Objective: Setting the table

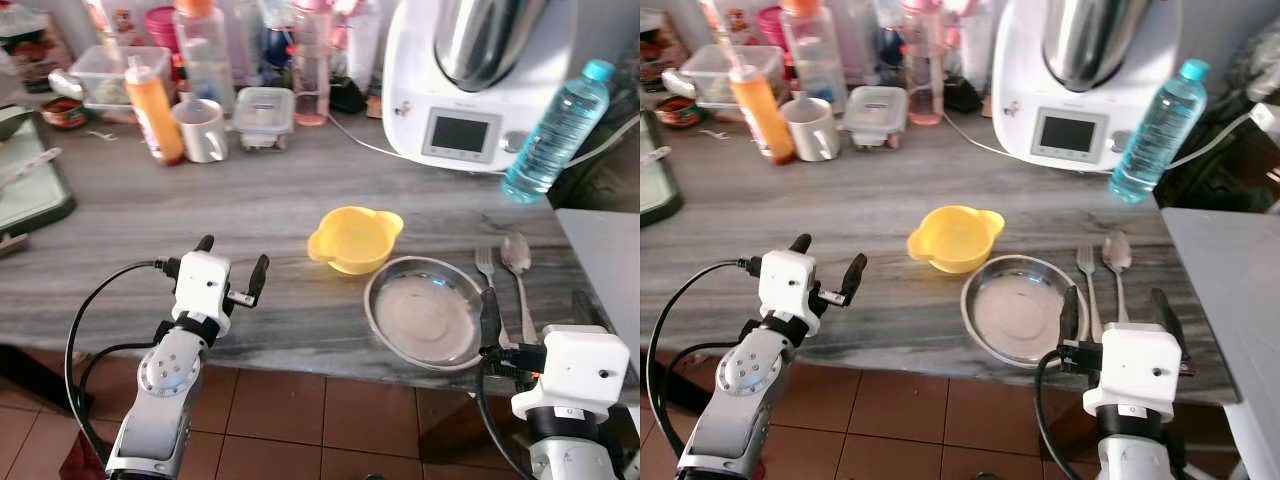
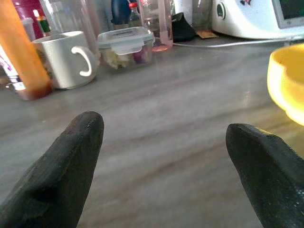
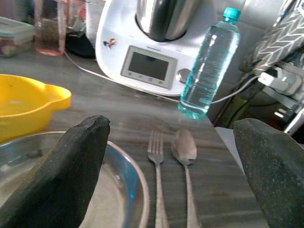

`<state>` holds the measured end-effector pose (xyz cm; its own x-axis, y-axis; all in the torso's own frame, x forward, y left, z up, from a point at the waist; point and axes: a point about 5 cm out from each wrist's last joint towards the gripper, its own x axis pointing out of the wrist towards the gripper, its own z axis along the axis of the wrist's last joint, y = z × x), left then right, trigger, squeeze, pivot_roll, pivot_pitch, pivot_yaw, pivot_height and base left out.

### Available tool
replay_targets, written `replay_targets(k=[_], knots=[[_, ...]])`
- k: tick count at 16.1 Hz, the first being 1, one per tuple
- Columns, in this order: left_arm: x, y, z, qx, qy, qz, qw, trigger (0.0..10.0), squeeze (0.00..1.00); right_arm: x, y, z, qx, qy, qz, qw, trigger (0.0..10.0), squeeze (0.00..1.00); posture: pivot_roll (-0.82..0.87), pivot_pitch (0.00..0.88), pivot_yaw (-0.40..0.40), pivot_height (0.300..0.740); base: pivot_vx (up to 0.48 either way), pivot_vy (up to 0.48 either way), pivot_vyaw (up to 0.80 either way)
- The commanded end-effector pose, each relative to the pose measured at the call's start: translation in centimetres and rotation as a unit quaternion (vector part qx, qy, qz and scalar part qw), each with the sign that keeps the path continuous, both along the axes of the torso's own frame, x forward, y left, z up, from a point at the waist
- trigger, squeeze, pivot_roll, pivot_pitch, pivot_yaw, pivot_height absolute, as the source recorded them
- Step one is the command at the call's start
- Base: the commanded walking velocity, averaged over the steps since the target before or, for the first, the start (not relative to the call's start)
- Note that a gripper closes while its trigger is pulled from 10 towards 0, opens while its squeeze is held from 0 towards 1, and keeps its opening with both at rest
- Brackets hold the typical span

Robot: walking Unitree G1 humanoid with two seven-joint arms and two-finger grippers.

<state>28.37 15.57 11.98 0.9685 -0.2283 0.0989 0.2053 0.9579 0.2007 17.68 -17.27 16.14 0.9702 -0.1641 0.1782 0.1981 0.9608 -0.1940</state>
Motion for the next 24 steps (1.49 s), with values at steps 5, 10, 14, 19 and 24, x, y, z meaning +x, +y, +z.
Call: replay_targets(k=[5, 10, 14, 19, 24], knots=[[-1.9, 1.8, -2.7, 0.030, 0.039, 0.029, 0.998, 10.0, 0.00, 0.4, -0.2, -0.4, 0.002, 0.007, 0.014, 1.000, 10.0, 0.00, 0.04, 0.125, -0.047, 0.714, 0.000, 0.000, 0.00], [-2.7, 2.9, -2.9, 0.040, 0.032, 0.051, 0.997, 10.0, 0.00, 1.4, -0.4, -0.1, -0.001, -0.004, 0.026, 1.000, 10.0, 0.00, 0.08, 0.124, -0.063, 0.714, 0.000, 0.000, 0.00], [-1.2, 2.1, -1.0, 0.033, -0.008, 0.046, 0.998, 10.0, 0.00, 1.9, -0.3, 0.0, 0.002, -0.013, 0.025, 1.000, 10.0, 0.00, 0.09, 0.114, -0.056, 0.714, 0.000, 0.000, 0.00], [-1.2, 0.5, 1.9, -0.014, -0.038, 0.013, 0.999, 10.0, 0.00, 1.8, -0.4, 0.0, 0.007, -0.016, 0.022, 1.000, 10.0, 0.00, 0.09, 0.112, -0.055, 0.714, 0.000, 0.000, 0.00], [-1.5, 0.4, 1.5, -0.006, -0.021, 0.001, 1.000, 10.0, 0.00, 1.7, -0.6, 0.1, 0.004, -0.015, 0.021, 1.000, 10.0, 0.00, 0.08, 0.118, -0.059, 0.714, 0.000, 0.000, 0.00]])
